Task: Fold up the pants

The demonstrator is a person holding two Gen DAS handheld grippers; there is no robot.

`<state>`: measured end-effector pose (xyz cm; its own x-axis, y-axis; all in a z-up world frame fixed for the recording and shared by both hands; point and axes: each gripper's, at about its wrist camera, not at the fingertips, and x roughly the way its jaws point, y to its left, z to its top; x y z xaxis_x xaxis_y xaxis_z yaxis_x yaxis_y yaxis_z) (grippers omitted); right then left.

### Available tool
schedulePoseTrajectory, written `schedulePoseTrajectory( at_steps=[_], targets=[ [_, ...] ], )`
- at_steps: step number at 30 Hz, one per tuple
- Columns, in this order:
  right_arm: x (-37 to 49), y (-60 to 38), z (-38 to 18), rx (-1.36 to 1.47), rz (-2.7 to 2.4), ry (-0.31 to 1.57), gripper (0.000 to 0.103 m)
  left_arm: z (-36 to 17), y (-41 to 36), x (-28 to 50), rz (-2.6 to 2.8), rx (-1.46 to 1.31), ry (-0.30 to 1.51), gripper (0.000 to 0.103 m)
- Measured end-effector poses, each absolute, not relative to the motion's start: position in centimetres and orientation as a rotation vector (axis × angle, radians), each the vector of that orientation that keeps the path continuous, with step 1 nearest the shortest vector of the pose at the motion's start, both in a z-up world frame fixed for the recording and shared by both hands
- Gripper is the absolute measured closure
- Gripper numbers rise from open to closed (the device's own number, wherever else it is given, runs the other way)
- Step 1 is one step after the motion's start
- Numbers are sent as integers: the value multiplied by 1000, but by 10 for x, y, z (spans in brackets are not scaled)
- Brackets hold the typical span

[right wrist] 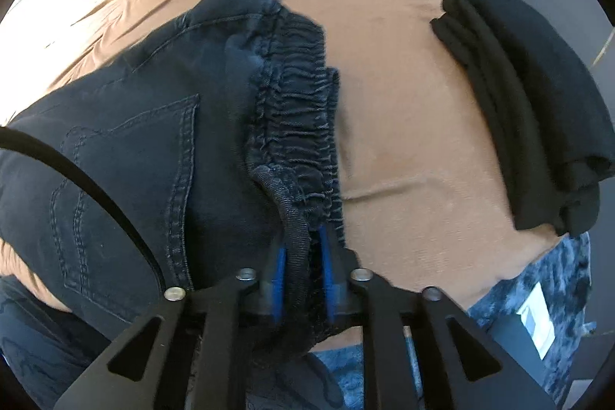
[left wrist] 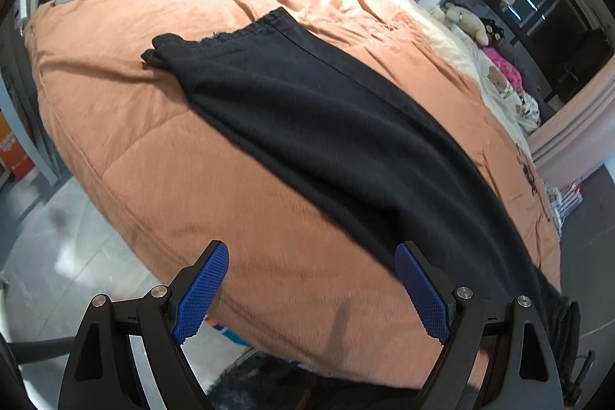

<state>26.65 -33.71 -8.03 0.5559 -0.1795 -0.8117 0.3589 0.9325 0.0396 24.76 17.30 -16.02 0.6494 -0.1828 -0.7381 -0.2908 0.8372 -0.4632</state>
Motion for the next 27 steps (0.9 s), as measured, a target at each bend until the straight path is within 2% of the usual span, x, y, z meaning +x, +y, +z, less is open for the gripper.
schedulePoseTrajectory(
  at_steps=[2,4,6,14,18,20,21,25,27],
  targets=[
    [260,-336,-72,215,-327,913,77,-162,182,253,67,-622,867,13],
    [251,-335,-64,215,-334,885,65,-165,190,259,69,-654,865,13],
    [240,-332,-56,232,-335,841,60,-169,197,265,63,-692,861,14],
    [204,-323,-41,356,-272,762,60,-184,220,290,33,-820,863,14],
    [190,-323,-51,480,-183,765,60,-188,226,301,29,-860,862,22],
    [183,-325,-58,539,-146,769,51,-189,228,305,43,-859,864,30],
    [179,-326,-62,563,-137,769,43,-190,229,305,51,-858,865,35],
    [166,-336,-77,650,-131,766,36,-194,236,307,65,-876,867,53],
    [160,-341,-86,689,-137,764,29,-196,239,307,66,-896,869,55]
  ],
)
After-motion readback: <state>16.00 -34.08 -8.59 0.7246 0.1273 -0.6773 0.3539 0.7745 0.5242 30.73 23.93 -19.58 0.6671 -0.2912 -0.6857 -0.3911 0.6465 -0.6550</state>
